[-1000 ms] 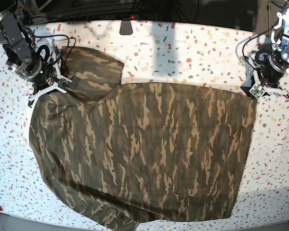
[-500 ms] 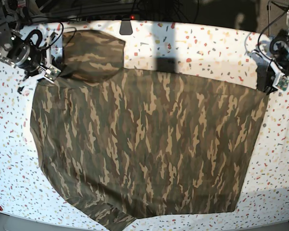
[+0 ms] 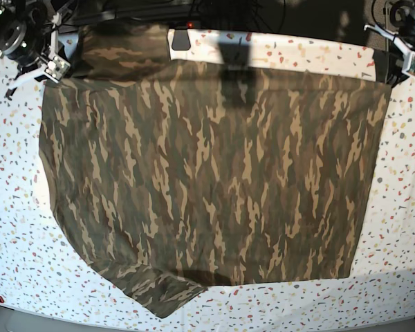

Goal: Fold the T-shirt properly
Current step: 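Pull the shirt toward the robot with both grippers and release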

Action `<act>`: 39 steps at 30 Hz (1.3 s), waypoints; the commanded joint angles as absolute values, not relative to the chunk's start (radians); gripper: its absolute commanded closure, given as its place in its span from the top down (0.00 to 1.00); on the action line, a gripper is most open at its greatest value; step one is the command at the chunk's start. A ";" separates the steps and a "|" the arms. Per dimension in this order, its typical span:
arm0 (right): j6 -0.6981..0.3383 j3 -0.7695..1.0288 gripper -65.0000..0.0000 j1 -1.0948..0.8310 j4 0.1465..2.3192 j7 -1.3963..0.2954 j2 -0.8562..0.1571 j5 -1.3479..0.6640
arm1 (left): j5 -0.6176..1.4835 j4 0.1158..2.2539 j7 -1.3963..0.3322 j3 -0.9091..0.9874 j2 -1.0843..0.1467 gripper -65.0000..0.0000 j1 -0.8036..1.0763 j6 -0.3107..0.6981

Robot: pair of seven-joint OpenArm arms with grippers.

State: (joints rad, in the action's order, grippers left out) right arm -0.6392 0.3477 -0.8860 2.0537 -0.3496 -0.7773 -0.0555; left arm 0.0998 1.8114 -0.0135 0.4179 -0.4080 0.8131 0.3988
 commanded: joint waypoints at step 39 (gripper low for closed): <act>-0.656 0.304 0.00 -0.641 1.977 -0.273 -0.662 -0.110 | 0.094 1.750 0.071 0.619 -0.308 0.00 0.620 0.592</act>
State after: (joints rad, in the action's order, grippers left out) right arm -0.6659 0.2951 -0.6392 1.9617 -0.2901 -0.6479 -0.1081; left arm 0.0780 1.7363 0.0463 0.6125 -0.2955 0.6167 0.6075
